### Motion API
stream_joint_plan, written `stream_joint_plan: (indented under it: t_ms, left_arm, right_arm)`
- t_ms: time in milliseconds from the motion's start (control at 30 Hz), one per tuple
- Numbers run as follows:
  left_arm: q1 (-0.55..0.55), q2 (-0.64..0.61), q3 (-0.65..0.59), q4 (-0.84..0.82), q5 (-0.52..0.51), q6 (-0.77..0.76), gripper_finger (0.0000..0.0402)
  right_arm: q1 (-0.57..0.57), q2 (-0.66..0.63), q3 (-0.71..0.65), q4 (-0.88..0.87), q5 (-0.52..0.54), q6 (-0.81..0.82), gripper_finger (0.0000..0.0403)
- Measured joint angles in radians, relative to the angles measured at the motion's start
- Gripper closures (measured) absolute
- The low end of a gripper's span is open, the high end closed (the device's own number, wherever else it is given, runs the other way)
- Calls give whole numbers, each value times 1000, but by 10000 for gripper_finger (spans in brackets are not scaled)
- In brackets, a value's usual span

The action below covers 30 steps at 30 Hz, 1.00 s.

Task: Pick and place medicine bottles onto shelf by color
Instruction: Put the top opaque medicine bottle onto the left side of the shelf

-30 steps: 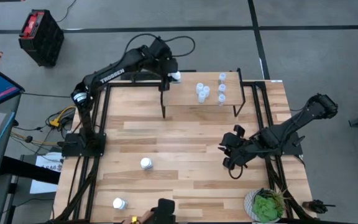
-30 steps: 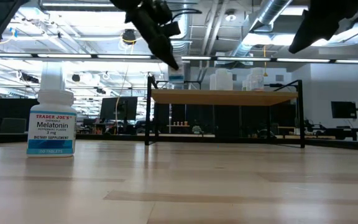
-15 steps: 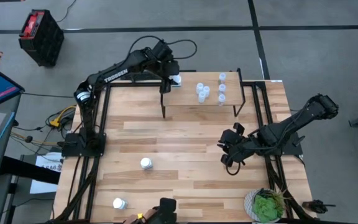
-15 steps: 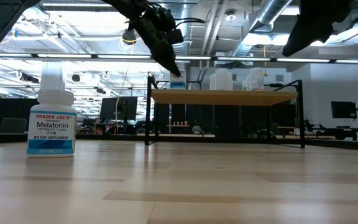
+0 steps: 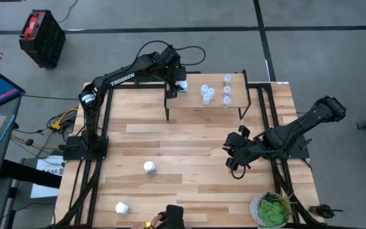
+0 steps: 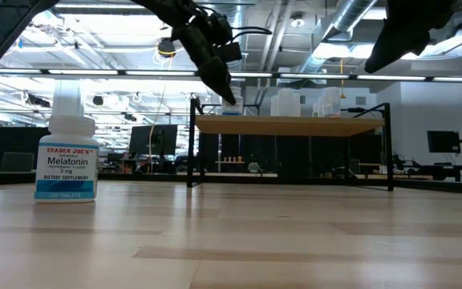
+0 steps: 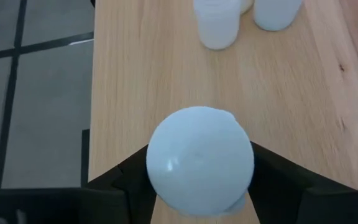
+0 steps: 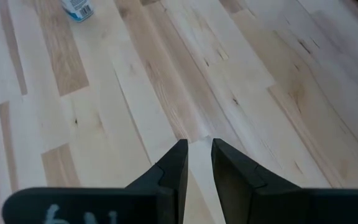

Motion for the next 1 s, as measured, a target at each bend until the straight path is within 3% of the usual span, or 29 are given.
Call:
stream_joint_plan:
  t_ms: [400,767,1000]
  left_arm:
    - [-6,-17,0,23,-45,6,147]
    - [-48,-106,1,57,-110,8,138]
    - [-129,-236,2,-136,-120,-47,138]
  right_arm:
    - [0,0,0,0,0,1,306]
    - [0,0,0,0,-1,1,306]
    - [0,0,0,1,-1,1,306]
